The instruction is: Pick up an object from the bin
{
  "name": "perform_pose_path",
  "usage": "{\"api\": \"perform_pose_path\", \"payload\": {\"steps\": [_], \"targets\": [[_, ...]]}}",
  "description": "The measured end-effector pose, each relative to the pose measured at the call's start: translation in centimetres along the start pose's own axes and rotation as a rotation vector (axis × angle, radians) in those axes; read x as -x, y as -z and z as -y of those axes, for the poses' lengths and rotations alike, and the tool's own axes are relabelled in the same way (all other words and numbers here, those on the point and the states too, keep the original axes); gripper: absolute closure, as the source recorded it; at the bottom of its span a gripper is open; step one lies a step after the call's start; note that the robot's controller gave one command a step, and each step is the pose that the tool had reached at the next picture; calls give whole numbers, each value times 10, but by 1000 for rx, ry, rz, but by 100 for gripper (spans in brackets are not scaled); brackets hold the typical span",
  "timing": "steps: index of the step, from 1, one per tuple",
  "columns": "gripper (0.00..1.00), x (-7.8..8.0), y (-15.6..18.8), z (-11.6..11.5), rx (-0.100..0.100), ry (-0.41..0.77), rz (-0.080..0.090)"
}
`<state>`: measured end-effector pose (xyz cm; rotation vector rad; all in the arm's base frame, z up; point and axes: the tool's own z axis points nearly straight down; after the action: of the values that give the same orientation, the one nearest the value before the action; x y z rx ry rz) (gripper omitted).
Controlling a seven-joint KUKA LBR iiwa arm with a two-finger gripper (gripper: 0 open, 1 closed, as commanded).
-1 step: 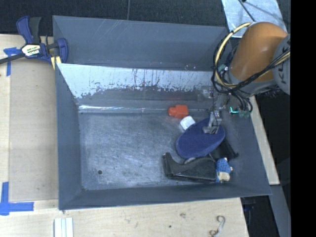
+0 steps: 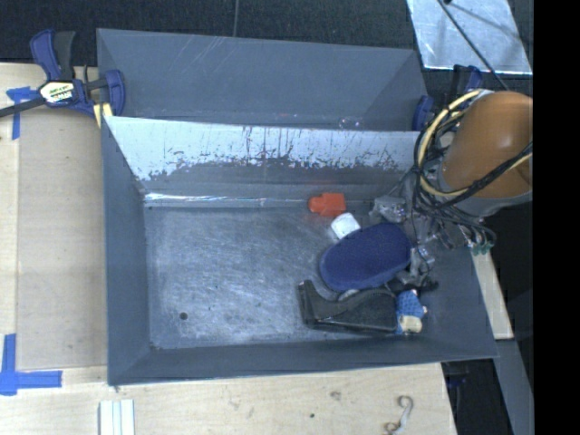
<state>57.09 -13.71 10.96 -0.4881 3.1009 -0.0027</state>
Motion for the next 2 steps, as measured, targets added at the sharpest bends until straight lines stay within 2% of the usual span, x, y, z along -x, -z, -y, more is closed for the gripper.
{"api": "perform_pose_path", "payload": {"steps": [1, 2], "targets": [[100, 4, 3, 1, -7, 2, 14], [100, -57, 28, -61, -9, -112, 19]]}}
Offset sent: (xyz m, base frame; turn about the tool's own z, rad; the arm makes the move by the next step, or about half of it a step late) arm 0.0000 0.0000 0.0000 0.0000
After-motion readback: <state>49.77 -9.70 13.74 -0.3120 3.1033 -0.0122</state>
